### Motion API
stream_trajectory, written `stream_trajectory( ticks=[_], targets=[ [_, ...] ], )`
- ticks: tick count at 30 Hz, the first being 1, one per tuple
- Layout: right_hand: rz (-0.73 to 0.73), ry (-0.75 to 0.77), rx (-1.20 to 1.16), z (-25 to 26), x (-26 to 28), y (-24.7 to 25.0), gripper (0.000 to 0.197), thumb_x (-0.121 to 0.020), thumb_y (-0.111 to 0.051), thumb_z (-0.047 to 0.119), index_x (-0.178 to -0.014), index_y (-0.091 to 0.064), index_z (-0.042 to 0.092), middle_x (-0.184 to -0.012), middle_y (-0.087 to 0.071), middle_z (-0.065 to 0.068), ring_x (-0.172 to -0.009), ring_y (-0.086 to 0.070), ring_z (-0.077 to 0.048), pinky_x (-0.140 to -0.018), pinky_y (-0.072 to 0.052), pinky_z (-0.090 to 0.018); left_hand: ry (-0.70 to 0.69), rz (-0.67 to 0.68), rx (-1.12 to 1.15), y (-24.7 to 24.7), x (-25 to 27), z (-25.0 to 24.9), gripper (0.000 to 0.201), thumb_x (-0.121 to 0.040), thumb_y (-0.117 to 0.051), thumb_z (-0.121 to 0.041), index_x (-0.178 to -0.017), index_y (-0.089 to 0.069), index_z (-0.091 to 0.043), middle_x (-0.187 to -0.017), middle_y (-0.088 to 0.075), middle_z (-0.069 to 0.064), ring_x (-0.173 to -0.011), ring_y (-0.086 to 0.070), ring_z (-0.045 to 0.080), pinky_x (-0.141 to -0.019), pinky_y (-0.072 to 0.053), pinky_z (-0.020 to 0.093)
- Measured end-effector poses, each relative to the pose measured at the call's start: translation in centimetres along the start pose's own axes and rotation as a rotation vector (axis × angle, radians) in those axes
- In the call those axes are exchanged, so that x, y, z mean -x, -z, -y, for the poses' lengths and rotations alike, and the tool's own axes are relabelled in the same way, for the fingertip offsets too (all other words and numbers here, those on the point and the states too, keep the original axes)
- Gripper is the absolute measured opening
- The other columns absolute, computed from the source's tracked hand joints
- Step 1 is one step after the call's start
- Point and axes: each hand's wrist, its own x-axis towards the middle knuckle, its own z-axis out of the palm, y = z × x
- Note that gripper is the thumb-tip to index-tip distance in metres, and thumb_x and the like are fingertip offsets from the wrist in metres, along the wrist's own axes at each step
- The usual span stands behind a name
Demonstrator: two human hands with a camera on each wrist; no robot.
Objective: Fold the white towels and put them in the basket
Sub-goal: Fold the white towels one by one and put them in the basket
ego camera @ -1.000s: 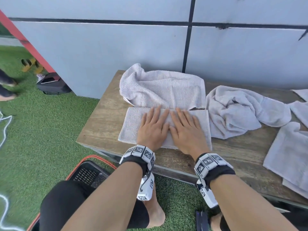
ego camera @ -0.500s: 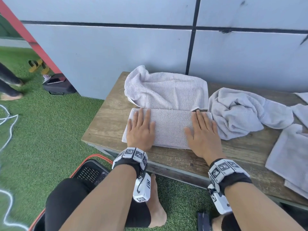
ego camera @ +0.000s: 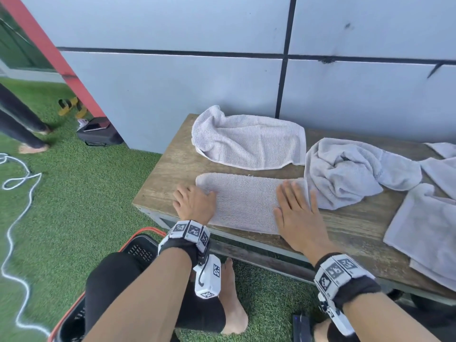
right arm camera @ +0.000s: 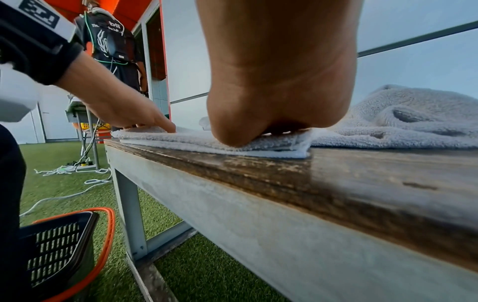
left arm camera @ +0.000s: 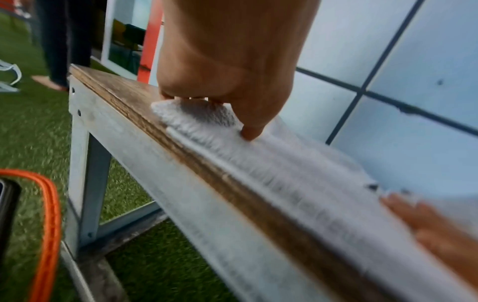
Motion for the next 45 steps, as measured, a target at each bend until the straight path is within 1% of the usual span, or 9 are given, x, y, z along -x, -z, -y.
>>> stream_trajectory(
  ticks=[5, 9, 12, 16, 21, 25, 32, 36, 45],
  targets=[
    [0.150, 0.005, -0.134, 0.5, 0.6, 1.9, 0.062, -0.104, -0.013, 0.043, -0.159, 0.002, 0.017, -0.166, 0.009, 0.000, -0.153, 0.012, -0.017, -0.123, 0.006, -0.048, -0.058, 0.193, 0.253, 3.6, 0.3, -0.8, 0.040, -0.088, -0.055, -0.016, -0.126, -0.056, -0.003, -0.111, -0.067, 0.015, -0.090, -0.066, 0.023, -0.073, -0.055, 0.031],
    [0.058, 0.025, -0.338, 0.3, 0.6, 4.8, 0.049, -0.104, -0.028, 0.040, -0.144, -0.039, 0.015, -0.154, -0.038, -0.003, -0.146, -0.028, -0.026, -0.122, -0.016, -0.046, -0.232, 0.191, 0.273, 6.9, 3.0, -4.3, 0.022, -0.084, -0.059, -0.017, -0.105, -0.056, -0.012, -0.085, -0.059, 0.002, -0.079, -0.062, 0.019, -0.059, -0.047, 0.025],
    [-0.002, -0.154, -0.922, 0.4, 0.7, 6.8, 0.052, -0.103, -0.023, 0.052, -0.120, -0.059, 0.018, -0.120, -0.065, 0.000, -0.114, -0.058, -0.026, -0.100, -0.044, -0.041, -0.464, 0.415, 0.476, 7.9, 6.4, -7.9, 0.025, -0.090, -0.068, -0.030, -0.108, -0.056, -0.017, -0.095, -0.065, -0.001, -0.077, -0.066, 0.012, -0.063, -0.055, 0.027],
    [0.041, -0.581, -1.565, -1.1, 0.7, 7.1, 0.072, -0.097, -0.036, 0.064, -0.155, -0.030, 0.021, -0.159, -0.033, -0.001, -0.145, -0.032, -0.020, -0.118, -0.028, -0.046, -0.590, 0.570, 0.491, 5.3, 8.7, -8.9, 0.037, -0.094, -0.063, -0.033, -0.129, -0.053, -0.025, -0.126, -0.059, -0.003, -0.092, -0.064, 0.008, -0.078, -0.055, 0.029],
    [0.103, -0.455, -1.284, -3.0, 2.0, 6.0, 0.026, -0.099, -0.056, 0.012, -0.124, -0.059, 0.019, -0.125, -0.063, 0.001, -0.112, -0.058, -0.017, -0.104, -0.045, -0.040, -0.676, 0.463, 0.150, 0.1, 9.0, -6.0, 0.076, -0.088, -0.066, -0.029, -0.153, -0.027, -0.030, -0.164, -0.012, 0.003, -0.150, -0.016, 0.029, -0.118, -0.028, 0.054],
    [-0.040, -0.434, -1.022, -2.8, 2.2, 5.8, 0.028, -0.098, -0.056, 0.012, -0.125, -0.051, 0.013, -0.110, -0.057, 0.004, -0.100, -0.055, -0.014, -0.086, -0.040, -0.029, -0.693, 0.455, 0.062, -2.2, 9.6, -4.6, 0.084, -0.089, -0.062, -0.048, -0.156, -0.012, -0.043, -0.163, 0.021, -0.010, -0.152, 0.016, 0.025, -0.119, -0.010, 0.064],
    [-0.298, -0.253, -0.712, -2.9, 2.6, 4.1, 0.034, -0.095, -0.055, 0.016, -0.127, -0.046, 0.014, -0.125, -0.046, -0.005, -0.122, -0.043, -0.024, -0.098, -0.041, -0.038, -0.658, 0.389, 0.113, -2.2, 10.3, -5.3, 0.066, -0.096, -0.047, -0.059, -0.154, -0.021, -0.042, -0.164, 0.020, -0.005, -0.152, 0.017, 0.026, -0.118, -0.007, 0.062],
    [-0.103, -0.075, -0.452, -3.2, 3.1, 2.8, 0.049, -0.098, -0.053, 0.036, -0.142, -0.041, 0.018, -0.152, -0.027, -0.004, -0.143, -0.019, -0.027, -0.113, -0.035, -0.048, -0.535, 0.197, 0.162, -2.4, 9.8, -5.7, 0.063, -0.100, -0.042, -0.052, -0.155, -0.016, -0.034, -0.165, 0.015, 0.005, -0.152, 0.009, 0.032, -0.120, -0.012, 0.058],
    [-0.207, -0.136, -0.678, -5.0, 3.8, 1.4, 0.040, -0.095, -0.053, 0.009, -0.135, -0.051, 0.015, -0.138, -0.047, -0.008, -0.129, -0.038, -0.024, -0.110, -0.033, -0.040, -1.006, 0.223, -0.165, -4.0, 10.2, -5.7, 0.072, -0.095, -0.044, -0.062, -0.157, -0.013, -0.041, -0.166, 0.012, -0.008, -0.151, 0.020, 0.021, -0.123, 0.010, 0.050]
  ],
)
